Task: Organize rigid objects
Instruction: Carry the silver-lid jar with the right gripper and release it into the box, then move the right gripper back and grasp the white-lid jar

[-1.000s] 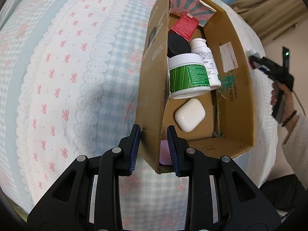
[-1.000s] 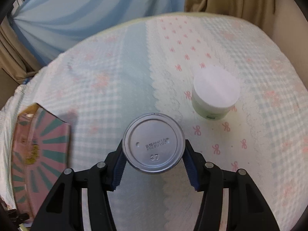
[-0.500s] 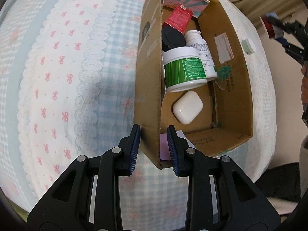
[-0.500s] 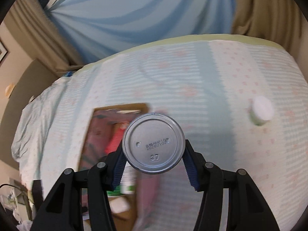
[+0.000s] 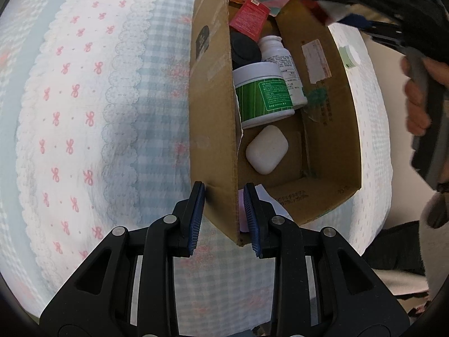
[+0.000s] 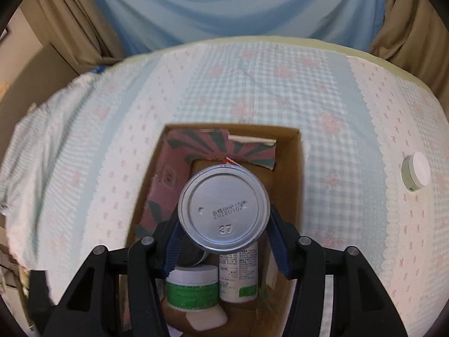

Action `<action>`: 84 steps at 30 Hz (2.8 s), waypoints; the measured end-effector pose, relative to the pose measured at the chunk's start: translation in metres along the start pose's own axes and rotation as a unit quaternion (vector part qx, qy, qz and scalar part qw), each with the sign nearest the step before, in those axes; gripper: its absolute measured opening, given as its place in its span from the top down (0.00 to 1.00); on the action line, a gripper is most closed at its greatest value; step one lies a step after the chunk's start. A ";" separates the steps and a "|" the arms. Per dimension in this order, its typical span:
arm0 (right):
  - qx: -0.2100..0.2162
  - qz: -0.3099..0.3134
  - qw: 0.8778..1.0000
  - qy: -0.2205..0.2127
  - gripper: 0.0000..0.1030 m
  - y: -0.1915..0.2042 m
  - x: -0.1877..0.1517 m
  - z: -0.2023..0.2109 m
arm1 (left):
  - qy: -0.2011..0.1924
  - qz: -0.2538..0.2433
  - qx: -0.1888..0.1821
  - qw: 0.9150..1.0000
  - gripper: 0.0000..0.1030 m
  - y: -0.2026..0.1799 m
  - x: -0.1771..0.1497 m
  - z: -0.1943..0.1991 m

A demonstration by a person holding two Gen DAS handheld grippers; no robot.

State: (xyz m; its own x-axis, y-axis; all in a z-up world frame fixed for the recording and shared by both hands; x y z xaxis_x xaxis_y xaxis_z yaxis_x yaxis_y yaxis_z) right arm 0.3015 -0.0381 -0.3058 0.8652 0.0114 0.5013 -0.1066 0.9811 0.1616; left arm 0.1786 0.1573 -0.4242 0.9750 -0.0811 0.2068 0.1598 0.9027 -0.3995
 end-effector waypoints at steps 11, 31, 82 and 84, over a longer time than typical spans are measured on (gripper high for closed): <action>-0.087 0.002 0.996 0.031 0.51 -0.005 -0.011 -0.047 | 0.006 -0.006 -0.008 1.000 0.75 0.002 0.003 -0.005; -0.049 0.013 0.999 -0.006 0.00 0.008 0.000 -0.027 | 0.011 -0.010 -0.002 1.000 0.75 0.003 0.008 -0.005; -0.078 -0.066 0.995 -0.017 0.00 -0.349 -0.002 -0.018 | -0.057 0.049 0.098 0.992 0.75 -0.019 -0.001 0.006; -0.082 -0.080 0.993 -0.025 0.00 -0.355 -0.003 -0.031 | -0.060 0.052 0.100 0.992 0.75 -0.018 -0.002 0.006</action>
State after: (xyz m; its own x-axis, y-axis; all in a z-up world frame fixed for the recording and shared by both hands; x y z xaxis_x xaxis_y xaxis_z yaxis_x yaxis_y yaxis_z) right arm 0.3525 -0.3808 -0.3910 0.8390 -0.1529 0.5222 0.1153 0.9879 0.1039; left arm 0.1729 0.1434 -0.4117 0.9571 0.0580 0.2837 0.0128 0.9703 -0.2416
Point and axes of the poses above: each gripper's, at about its wrist camera, not at the fingertips, and z roughly against the way its jaws point, y to its left, x to its top, the point moved 3 cm from there along -z, roughly the way its jaws point, and after that the axes turned 6 degrees about -y, right-handed, at the moved point
